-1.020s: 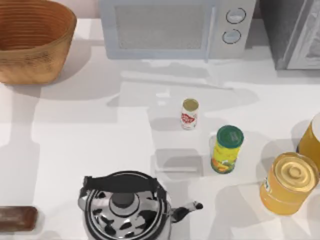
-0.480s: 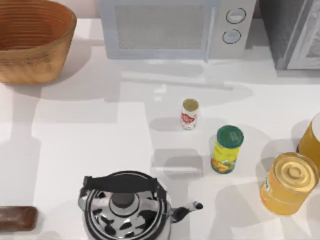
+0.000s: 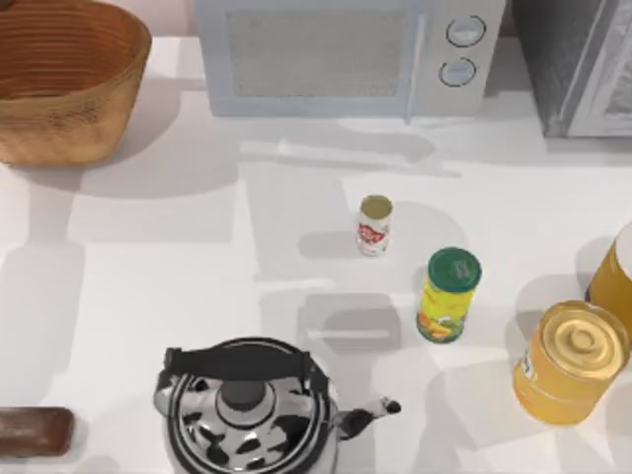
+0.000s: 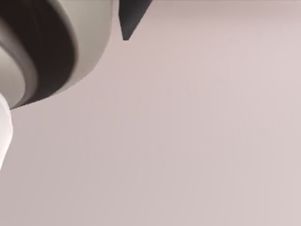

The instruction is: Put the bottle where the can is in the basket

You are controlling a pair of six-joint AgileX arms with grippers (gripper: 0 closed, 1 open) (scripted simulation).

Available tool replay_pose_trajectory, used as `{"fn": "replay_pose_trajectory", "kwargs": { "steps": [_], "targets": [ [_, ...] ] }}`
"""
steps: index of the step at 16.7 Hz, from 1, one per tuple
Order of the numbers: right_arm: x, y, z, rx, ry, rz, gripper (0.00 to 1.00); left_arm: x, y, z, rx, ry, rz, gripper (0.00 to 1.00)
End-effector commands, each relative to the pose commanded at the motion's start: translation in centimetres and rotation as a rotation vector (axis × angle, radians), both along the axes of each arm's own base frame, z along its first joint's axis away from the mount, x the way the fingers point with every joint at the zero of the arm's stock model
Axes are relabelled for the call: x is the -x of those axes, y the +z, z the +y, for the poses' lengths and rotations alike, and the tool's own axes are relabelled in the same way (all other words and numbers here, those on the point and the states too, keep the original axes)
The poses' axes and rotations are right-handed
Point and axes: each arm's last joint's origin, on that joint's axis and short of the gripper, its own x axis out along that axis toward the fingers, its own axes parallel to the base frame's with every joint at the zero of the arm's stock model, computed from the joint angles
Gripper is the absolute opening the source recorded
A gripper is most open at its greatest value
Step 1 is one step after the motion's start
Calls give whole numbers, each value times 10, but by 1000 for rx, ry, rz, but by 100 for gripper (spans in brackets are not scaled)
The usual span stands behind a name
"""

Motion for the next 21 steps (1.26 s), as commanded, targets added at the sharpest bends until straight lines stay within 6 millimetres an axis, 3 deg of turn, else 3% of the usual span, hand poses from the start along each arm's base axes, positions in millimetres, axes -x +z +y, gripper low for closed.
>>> {"fn": "replay_pose_trajectory", "kwargs": {
  "steps": [2, 15, 21],
  "targets": [
    [0, 0, 0, 0, 0, 0, 100, 0, 0, 0, 0, 0, 0, 0],
    [0, 0, 0, 0, 0, 0, 100, 0, 0, 0, 0, 0, 0, 98],
    [0, 0, 0, 0, 0, 0, 100, 0, 0, 0, 0, 0, 0, 100]
  ]
}}
